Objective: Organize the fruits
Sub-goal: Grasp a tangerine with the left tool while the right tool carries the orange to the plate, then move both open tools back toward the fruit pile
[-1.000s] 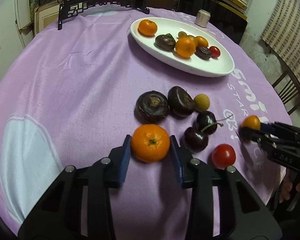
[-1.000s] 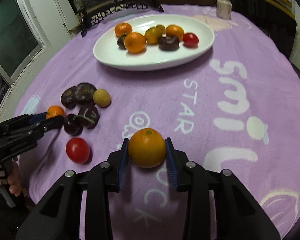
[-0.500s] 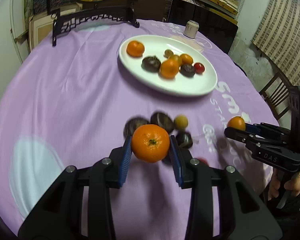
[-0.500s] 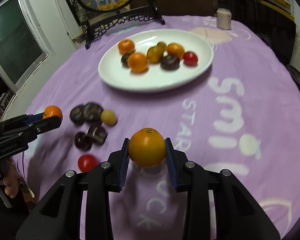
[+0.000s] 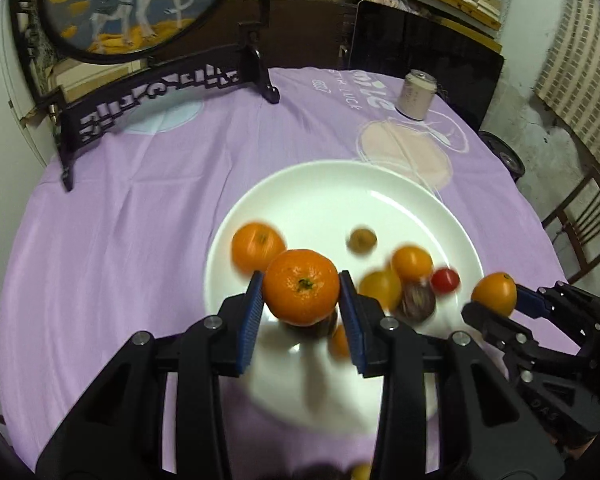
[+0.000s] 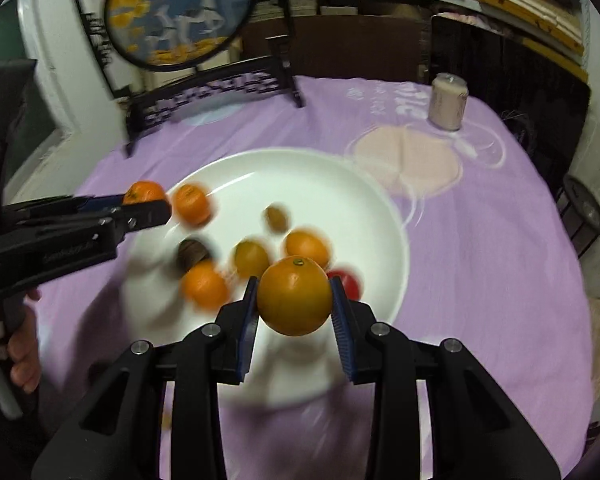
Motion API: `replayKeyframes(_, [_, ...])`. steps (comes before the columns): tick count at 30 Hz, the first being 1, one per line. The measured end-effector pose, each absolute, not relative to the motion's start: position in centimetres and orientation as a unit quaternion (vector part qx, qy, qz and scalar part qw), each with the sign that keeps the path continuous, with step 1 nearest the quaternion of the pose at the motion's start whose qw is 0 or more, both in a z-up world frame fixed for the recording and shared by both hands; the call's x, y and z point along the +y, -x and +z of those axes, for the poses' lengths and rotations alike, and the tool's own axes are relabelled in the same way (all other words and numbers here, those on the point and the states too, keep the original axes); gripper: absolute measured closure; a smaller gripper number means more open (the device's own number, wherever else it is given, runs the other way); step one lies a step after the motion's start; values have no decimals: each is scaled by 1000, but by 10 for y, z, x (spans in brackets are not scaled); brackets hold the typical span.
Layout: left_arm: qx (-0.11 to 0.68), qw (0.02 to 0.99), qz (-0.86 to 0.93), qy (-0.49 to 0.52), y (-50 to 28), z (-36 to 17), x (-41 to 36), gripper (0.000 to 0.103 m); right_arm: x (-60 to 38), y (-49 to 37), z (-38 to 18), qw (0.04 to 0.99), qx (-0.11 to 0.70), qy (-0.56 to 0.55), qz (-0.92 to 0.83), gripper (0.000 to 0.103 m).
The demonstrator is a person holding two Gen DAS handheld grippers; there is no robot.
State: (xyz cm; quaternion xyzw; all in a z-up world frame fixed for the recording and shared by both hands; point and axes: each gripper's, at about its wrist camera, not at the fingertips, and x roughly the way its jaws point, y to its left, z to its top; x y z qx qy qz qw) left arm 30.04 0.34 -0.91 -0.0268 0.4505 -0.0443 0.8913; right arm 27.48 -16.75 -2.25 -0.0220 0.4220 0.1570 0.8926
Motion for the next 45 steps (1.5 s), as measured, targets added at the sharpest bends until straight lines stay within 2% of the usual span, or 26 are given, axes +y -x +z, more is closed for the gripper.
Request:
replayKeyframes(9, [474,877,-61,42,-341,-27,-5,64,-182,-313,-43,888,436,7,146,68])
replayKeyframes(10, [476,876,-64,45,-342,-27,-5,64,-181,-314,-43,890,432,9,146,65])
replayKeyframes(11, [474,876,-69,52,-340,-25,-5,57,-181,-313,-41,893,428,11,143,59])
replayKeyframes(12, [471,878,-71,57,-336,-21,-3,51,-182,-310,-38,895,423,12,139,48])
replayKeyframes(17, [440,893,-71,54,-297,8,7,49,-184,-282,-14,901,408,9,147,48])
replayKeyframes(21, [407,910,-66,48,-238,25,21,35,-182,-229,3,901,397,12,174,46])
replayKeyframes(22, [402,912,-65,49,-226,24,25,34,-182,-212,3,900,397,11,181,46])
replayKeyframes(26, [397,915,-48,56,-169,5,38,17,-178,-162,-5,894,403,11,197,45])
replayKeyframes(37, [431,897,11,93,-103,-43,89,16,-127,-89,-43,843,457,45,281,45])
replayKeyframes(44, [441,890,12,112,-77,-53,103,16,-94,-81,-68,826,471,70,302,45])
replayKeyframes(45, [441,890,6,113,-73,-53,100,16,-92,-81,-71,826,471,75,300,53])
